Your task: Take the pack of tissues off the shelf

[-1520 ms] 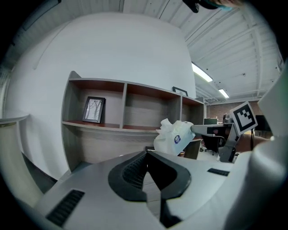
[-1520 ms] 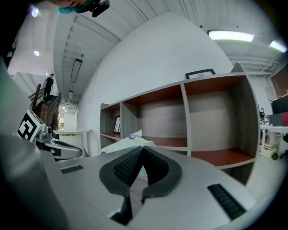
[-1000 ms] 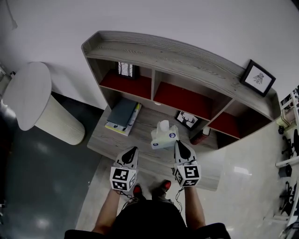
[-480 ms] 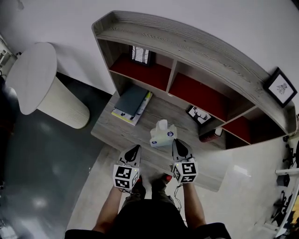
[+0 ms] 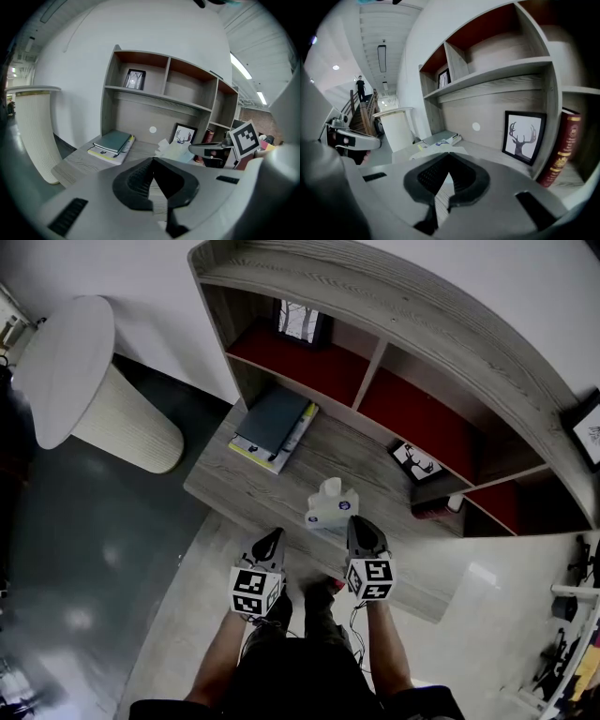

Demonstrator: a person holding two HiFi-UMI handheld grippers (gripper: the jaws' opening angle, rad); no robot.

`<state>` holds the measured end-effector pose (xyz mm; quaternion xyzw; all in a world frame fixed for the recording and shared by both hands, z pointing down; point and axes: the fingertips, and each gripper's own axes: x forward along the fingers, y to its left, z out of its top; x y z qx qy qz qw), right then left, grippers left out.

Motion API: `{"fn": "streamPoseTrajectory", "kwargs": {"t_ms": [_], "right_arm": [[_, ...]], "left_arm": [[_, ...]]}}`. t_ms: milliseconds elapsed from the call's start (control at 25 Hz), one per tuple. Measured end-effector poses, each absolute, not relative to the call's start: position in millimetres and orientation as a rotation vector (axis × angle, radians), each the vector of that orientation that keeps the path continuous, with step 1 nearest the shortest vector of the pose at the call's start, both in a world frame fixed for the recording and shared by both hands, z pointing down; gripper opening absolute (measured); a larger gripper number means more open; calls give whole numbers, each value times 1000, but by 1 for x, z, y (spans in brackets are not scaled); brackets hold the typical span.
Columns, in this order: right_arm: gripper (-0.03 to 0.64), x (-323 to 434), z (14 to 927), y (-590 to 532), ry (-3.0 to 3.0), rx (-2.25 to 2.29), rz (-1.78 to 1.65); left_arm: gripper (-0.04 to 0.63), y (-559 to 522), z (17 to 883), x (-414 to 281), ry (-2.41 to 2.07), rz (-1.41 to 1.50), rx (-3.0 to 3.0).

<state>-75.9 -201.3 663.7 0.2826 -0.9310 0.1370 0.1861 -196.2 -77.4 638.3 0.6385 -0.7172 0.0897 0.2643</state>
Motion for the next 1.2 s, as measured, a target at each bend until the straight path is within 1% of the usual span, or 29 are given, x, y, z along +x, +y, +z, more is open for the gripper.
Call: {"fn": "streamPoseTrajectory", "kwargs": {"t_ms": [400, 1200], "right_arm": [[28, -78, 711, -199, -2559, 761, 425], [29, -69, 749, -190, -2495, 766, 421]], "left_arm": [[6, -75, 676, -194, -1896, 296, 1673], [6, -68, 691, -177, -1857, 307, 1658]]}}
